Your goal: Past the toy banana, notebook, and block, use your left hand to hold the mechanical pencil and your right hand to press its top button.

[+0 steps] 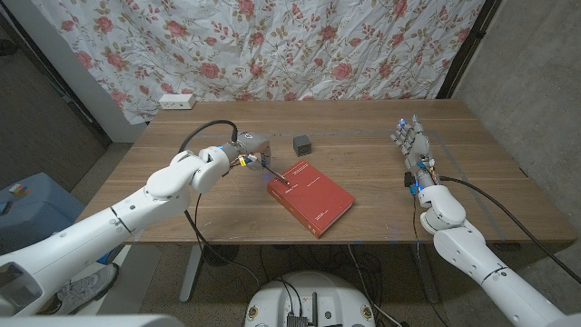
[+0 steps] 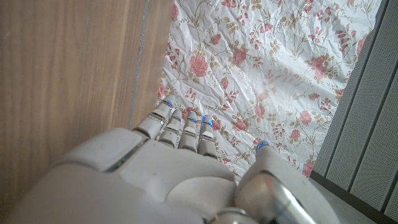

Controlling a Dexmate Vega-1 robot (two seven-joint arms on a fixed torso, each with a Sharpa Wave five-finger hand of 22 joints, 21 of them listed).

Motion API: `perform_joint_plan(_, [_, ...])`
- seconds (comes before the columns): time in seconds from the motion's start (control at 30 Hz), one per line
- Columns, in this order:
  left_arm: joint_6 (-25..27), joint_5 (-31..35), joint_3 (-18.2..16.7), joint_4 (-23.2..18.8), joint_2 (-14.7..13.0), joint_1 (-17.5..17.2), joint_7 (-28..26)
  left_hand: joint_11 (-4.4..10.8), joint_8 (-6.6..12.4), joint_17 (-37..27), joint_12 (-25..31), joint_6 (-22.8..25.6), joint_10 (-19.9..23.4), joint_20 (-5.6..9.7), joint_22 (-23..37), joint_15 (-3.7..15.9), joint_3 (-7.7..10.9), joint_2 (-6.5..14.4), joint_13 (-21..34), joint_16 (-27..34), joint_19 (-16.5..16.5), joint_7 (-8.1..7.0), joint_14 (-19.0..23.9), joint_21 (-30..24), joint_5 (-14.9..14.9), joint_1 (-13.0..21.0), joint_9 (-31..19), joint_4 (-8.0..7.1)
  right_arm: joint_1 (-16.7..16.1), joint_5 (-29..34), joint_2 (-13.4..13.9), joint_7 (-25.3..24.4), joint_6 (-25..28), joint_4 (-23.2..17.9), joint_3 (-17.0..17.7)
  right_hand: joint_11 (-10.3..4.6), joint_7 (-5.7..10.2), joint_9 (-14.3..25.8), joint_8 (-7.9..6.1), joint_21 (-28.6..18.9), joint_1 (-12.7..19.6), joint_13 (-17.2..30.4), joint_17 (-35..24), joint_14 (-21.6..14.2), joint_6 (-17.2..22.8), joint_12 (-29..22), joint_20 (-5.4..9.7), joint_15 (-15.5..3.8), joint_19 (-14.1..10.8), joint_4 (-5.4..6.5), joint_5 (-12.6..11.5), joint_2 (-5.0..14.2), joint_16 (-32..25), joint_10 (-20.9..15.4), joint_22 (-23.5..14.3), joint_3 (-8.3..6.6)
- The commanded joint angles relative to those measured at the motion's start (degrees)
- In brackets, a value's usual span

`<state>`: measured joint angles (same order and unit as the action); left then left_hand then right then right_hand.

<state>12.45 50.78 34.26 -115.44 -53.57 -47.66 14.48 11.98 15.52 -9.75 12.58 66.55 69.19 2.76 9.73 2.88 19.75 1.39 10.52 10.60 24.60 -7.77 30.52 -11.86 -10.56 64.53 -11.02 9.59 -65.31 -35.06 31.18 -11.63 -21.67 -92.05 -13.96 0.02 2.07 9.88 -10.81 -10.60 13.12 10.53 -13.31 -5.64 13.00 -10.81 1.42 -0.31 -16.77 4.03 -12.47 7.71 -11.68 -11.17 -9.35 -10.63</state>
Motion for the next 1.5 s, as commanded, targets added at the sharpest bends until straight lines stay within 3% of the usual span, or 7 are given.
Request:
perform_joint_plan(0.03, [6.0,-2.1,-1.8,-3.1,0.7,-3.0,-1.1,0.9,0.33,-0.1,0.2,0.4,1.5,4.72,0.3,10.02,-0.26,0.1,0.2,0.2,0.4,0.06,0.6,-0.1,-0.2,-0.5,0.0,0.03,-0.8,1.9,0.9,-0.6,-0.6,-1.6,0.0,0.17,-0.2,0.1,0.09,0.0,-0.1,0.1,0.0,-0.5,0.5,-0.2,0.25,-0.17,-0.5,0.05,0.2,0.2,-0.4,-0.7,-0.1,-0.43])
perform_joint_plan(0.17, [7.9,-2.1,-1.6,-3.4,1.6,-3.5,-2.0,0.9,0.22,-0.1,0.1,0.4,1.6,4.67,0.3,10.03,-0.34,0.1,0.2,0.2,0.4,0.14,0.8,-0.1,-0.2,-0.5,0.1,0.03,-1.0,0.7,0.2,0.1,-1.6,-1.7,0.3,0.17,-0.11,0.1,0.09,0.0,-0.1,0.1,0.0,-0.5,0.5,-0.2,0.25,-0.23,-0.5,0.01,0.2,0.23,-0.4,-0.7,-0.1,-0.52])
perform_joint_plan(0.73, [16.2,-2.1,0.2,-5.3,4.8,-3.5,-2.9,0.92,-0.34,0.0,-0.3,0.7,2.3,4.91,0.4,10.05,-0.71,0.1,0.2,0.0,1.9,0.3,1.0,-0.6,-0.2,-0.4,0.4,0.08,-1.9,6.2,1.5,-1.9,-2.0,-3.6,-0.2,0.14,-0.01,0.1,0.15,0.0,0.0,0.1,0.1,-0.5,0.5,-0.2,0.33,-0.24,-0.5,-0.17,0.2,0.25,-0.3,-0.8,-0.1,-0.83])
perform_joint_plan(0.9, [18.0,-2.1,1.1,-5.7,5.7,-2.6,-2.2,0.93,-0.42,0.0,-0.5,0.7,2.3,4.05,0.5,10.02,-0.86,0.1,0.2,-0.1,1.8,-0.19,1.0,-0.6,-0.2,-0.3,0.2,0.06,-2.1,7.6,0.9,-2.3,-3.8,-3.2,-0.1,0.11,0.06,0.1,0.16,0.0,0.0,0.1,0.1,-0.5,0.5,-0.2,0.36,-0.27,-0.5,-0.26,0.2,0.38,-0.3,-0.8,-0.1,-1.03])
perform_joint_plan(1.23, [23.1,-1.8,2.8,-5.8,9.2,-2.1,-4.5,0.94,-0.45,0.0,-0.7,0.7,2.3,3.62,0.5,9.97,-1.11,0.1,0.2,-0.2,1.0,-0.21,1.1,-0.2,-0.3,-0.4,-0.1,0.0,-3.0,11.6,1.5,-3.7,-4.9,-3.7,-0.1,0.06,0.14,0.1,0.2,0.0,0.4,0.1,0.3,-0.7,0.4,-0.2,0.37,-0.44,-0.6,-0.59,0.2,0.55,-0.4,-1.0,-0.1,-1.49])
perform_joint_plan(1.37, [24.7,-1.6,3.8,-5.8,10.2,-1.6,-5.0,0.93,-0.49,0.0,-0.8,0.8,2.4,3.6,0.5,9.96,-1.18,0.1,0.2,-0.2,1.0,-0.14,1.1,-0.2,-0.3,-0.5,-0.1,-0.03,-3.2,8.6,0.9,-1.4,-6.2,-3.6,0.0,0.05,0.49,0.1,0.41,0.1,0.4,0.1,0.3,-0.3,-0.2,-0.1,0.4,-0.45,-0.3,-0.7,0.2,0.52,-0.2,-0.6,-0.1,-1.65])
perform_joint_plan(1.5, [26.4,-3.4,3.3,-5.8,12.0,-2.1,-7.2,0.93,-0.57,0.0,-0.8,0.8,2.4,3.59,0.5,9.97,-1.24,0.2,0.2,-0.2,1.0,-0.11,1.1,-0.1,-0.3,-0.5,-0.1,-0.05,-3.2,10.9,1.7,-1.8,-5.7,-4.1,-0.3,0.02,0.95,0.1,0.62,0.3,0.2,0.1,0.2,0.7,-1.0,0.2,0.38,-0.43,0.3,-0.69,0.3,0.48,0.1,0.2,-0.1,-1.78])
